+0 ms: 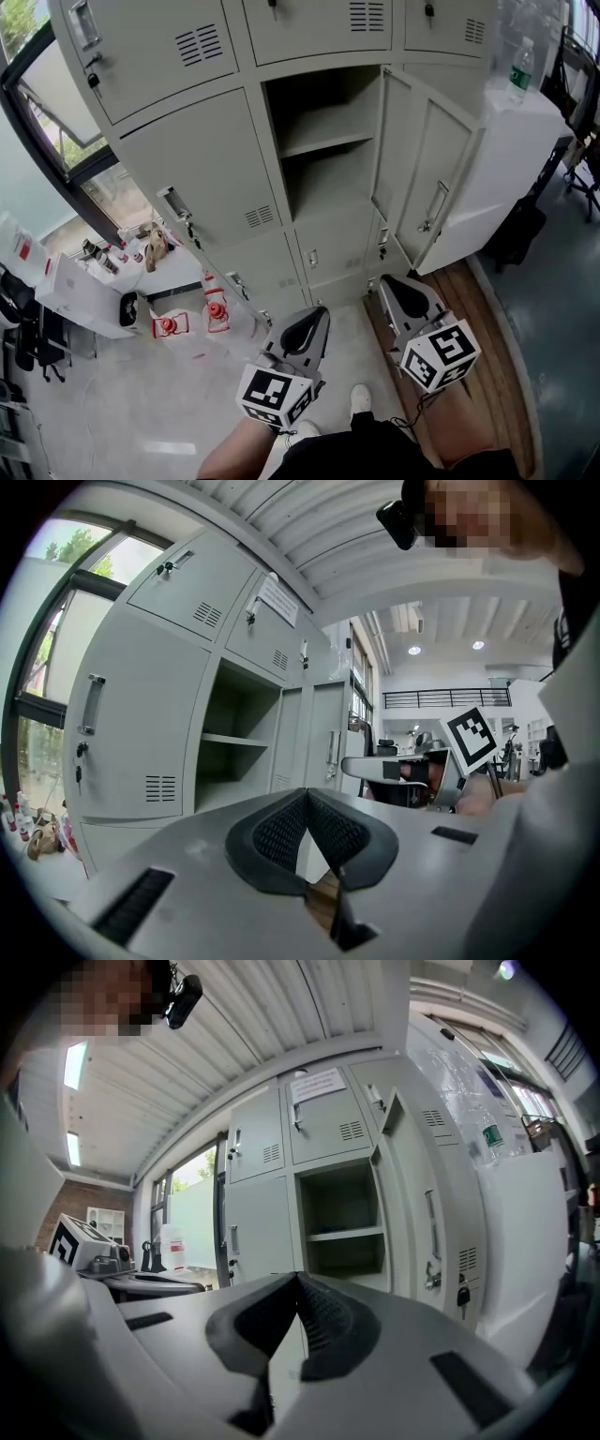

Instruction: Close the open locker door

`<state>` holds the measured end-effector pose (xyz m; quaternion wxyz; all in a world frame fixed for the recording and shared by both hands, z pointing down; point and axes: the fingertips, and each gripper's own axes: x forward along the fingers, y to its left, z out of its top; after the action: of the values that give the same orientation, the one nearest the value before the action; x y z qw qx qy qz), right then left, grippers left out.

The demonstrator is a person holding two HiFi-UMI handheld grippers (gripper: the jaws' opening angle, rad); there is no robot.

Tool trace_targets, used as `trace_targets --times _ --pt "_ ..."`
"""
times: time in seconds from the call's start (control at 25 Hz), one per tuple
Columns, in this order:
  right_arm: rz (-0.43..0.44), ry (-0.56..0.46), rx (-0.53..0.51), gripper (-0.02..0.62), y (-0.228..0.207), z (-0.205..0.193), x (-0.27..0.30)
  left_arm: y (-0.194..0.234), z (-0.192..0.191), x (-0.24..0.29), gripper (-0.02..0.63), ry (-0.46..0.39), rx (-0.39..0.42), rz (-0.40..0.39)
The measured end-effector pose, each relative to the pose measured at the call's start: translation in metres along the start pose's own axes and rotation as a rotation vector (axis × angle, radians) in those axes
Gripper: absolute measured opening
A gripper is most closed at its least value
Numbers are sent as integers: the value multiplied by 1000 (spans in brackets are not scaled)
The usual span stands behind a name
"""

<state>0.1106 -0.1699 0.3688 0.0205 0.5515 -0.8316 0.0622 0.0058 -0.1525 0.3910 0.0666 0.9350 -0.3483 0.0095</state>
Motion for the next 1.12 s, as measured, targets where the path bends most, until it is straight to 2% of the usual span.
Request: trace_targets --times 0.6,0.68,0.72,0.92,1.12 --pt "-140 -71 49 54 -120 17 -22 -22 5 75 16 1 12 -39" --pt "-151 -79 53 117 -134 20 -25 -24 6 82 17 1 13 -39" --pt "-154 -80 56 118 -141 21 -26 -25 6 85 16 0 14 -38" --pt "-121 -72 44 184 -163 25 -20 -31 8 96 17 -1 17 -29" --pt "-21 -69 56 228 -170 29 -8 -31 7 101 17 1 17 2"
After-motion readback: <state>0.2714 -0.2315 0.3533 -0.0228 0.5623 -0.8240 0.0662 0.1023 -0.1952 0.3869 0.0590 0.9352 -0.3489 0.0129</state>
